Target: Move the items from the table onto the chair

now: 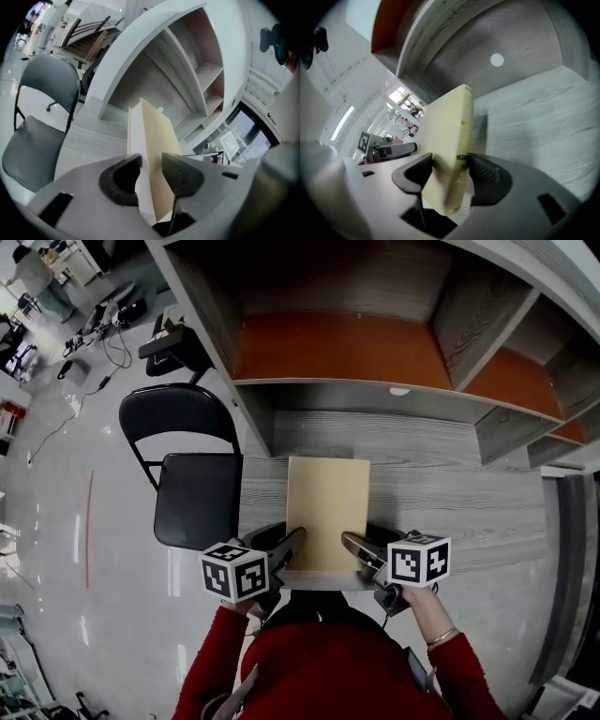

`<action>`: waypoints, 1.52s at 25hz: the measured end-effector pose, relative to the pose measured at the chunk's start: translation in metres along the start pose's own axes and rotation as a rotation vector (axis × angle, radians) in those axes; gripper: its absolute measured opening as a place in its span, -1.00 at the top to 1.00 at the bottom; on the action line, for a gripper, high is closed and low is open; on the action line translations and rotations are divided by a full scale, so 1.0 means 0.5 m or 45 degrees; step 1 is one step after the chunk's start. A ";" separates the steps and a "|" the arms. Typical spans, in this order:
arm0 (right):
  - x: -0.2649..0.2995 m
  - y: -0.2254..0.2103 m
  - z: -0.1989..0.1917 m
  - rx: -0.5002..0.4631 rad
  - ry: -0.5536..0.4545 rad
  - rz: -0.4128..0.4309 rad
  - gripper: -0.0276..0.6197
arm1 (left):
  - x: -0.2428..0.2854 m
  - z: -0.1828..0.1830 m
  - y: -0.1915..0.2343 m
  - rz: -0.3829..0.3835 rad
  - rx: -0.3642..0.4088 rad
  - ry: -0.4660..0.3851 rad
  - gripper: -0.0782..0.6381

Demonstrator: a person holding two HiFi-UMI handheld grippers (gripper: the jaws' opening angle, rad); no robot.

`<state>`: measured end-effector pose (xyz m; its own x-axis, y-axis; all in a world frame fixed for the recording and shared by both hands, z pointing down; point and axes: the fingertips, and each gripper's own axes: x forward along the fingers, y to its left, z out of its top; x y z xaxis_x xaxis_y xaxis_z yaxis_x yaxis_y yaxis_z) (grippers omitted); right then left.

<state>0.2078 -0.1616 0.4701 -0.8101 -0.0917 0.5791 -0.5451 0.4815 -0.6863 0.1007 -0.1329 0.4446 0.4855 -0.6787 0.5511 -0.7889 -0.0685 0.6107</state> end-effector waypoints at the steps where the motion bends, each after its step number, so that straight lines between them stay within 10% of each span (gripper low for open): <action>1: -0.001 0.022 0.016 -0.037 -0.004 0.018 0.11 | -0.021 0.017 -0.005 0.026 0.011 -0.041 0.35; 11: 0.140 0.265 0.035 -0.302 0.061 0.245 0.12 | -0.287 0.049 0.102 0.280 -0.046 -0.384 0.35; 19: 0.364 0.439 0.013 -0.384 0.096 0.247 0.12 | -0.466 0.066 0.319 0.302 -0.075 -0.481 0.35; 29: 0.652 0.573 -0.043 -0.193 0.052 0.181 0.12 | -0.606 0.087 0.618 0.223 -0.053 -0.310 0.35; 38: 0.790 0.437 -0.058 -0.137 0.063 0.035 0.12 | -0.459 0.039 0.785 0.169 -0.159 -0.173 0.35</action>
<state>-0.2249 -0.0675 0.5619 -0.8114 -0.0356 0.5834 -0.4943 0.5744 -0.6525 -0.3277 -0.0182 0.5464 0.3185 -0.7685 0.5549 -0.7857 0.1135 0.6082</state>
